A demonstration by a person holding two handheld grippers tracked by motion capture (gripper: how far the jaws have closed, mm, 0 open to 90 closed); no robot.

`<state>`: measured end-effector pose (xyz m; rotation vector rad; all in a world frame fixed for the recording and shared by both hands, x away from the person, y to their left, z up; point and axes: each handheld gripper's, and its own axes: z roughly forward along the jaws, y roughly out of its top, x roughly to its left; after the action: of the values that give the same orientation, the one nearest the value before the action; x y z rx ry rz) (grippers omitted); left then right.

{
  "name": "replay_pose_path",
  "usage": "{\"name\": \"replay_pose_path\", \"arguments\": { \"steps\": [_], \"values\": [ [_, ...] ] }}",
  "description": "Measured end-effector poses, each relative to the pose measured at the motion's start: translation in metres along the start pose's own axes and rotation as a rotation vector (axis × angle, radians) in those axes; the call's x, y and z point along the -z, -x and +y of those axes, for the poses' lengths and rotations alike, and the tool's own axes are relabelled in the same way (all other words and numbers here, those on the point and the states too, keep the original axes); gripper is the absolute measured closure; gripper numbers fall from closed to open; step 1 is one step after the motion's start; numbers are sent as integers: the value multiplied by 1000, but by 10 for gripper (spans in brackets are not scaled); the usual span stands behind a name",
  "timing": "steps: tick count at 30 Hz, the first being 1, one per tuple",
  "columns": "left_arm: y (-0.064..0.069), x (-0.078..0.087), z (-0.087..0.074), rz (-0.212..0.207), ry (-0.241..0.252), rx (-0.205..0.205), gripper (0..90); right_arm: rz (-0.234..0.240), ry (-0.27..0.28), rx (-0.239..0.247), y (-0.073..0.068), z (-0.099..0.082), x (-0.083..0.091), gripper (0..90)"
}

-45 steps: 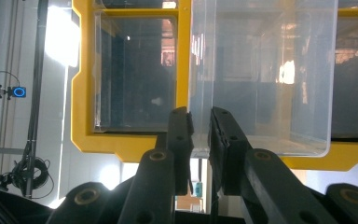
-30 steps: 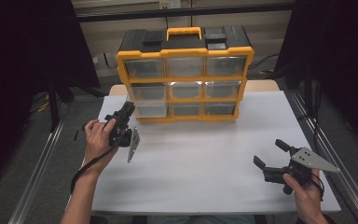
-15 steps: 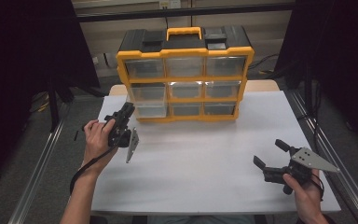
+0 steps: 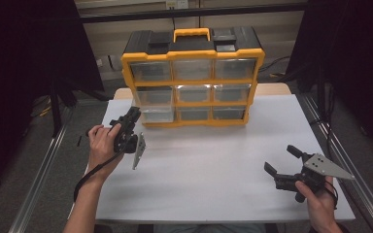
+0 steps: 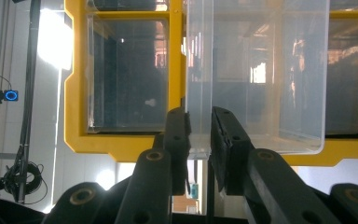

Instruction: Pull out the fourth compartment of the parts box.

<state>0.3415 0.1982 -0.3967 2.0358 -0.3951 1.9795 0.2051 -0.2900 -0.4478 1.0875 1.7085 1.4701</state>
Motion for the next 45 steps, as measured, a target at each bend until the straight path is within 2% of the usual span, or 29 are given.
{"name": "replay_pose_path", "arguments": {
  "steps": [6,8,10,11,12,13,17,18,19,21,22,23,24,25,28,29,30,31,34,38,41,45],
  "values": [
    [0,0,0,6,3,8,713,-5,-4,4,0,0,-1,6],
    [0,-1,0,10,13,27,670,-4,-3,2,0,0,-1,6],
    [0,-1,0,34,11,50,573,-4,-4,3,0,0,-1,6],
    [0,-2,0,24,7,64,547,-6,-2,2,0,0,-1,6],
    [0,-2,1,21,9,66,529,-4,-6,2,0,0,-1,6],
    [0,-2,1,30,10,49,501,-4,-6,2,0,0,-1,6],
    [1,-2,3,29,10,74,392,-5,-6,2,0,0,-1,6],
    [2,-4,3,11,21,120,359,-4,-6,2,0,0,-1,6],
    [0,-4,3,16,20,135,328,-5,-7,2,0,0,-1,6],
    [0,-3,3,8,28,199,282,-5,-4,3,0,0,-1,6],
    [0,-4,3,13,35,245,246,-3,-4,2,0,0,-1,7],
    [-2,-4,4,16,35,274,210,-2,-4,3,0,0,-1,6],
    [-3,-4,3,4,43,327,189,-2,-4,3,0,0,-1,7],
    [-3,-4,3,4,37,356,176,-2,-3,2,0,0,-2,6],
    [-4,-5,3,-6,52,460,145,-3,-4,3,0,-1,-2,6],
    [-5,-4,2,-6,41,484,139,-2,-4,3,0,-1,-1,7],
    [-4,-4,2,-13,34,532,141,-3,-4,3,0,-1,-1,7],
    [-5,-4,2,-6,52,581,141,-3,-4,2,0,-1,-1,7],
    [-6,-5,1,-6,49,653,119,-3,-4,2,0,-1,-1,7],
    [-10,-5,-1,-41,44,781,90,-3,-5,1,0,0,-1,7],
    [-10,-7,-2,-48,53,888,58,-3,-5,4,1,-1,-1,7],
    [-9,-9,-3,-83,59,1015,53,-3,-6,2,0,0,-2,7]
  ]
}}
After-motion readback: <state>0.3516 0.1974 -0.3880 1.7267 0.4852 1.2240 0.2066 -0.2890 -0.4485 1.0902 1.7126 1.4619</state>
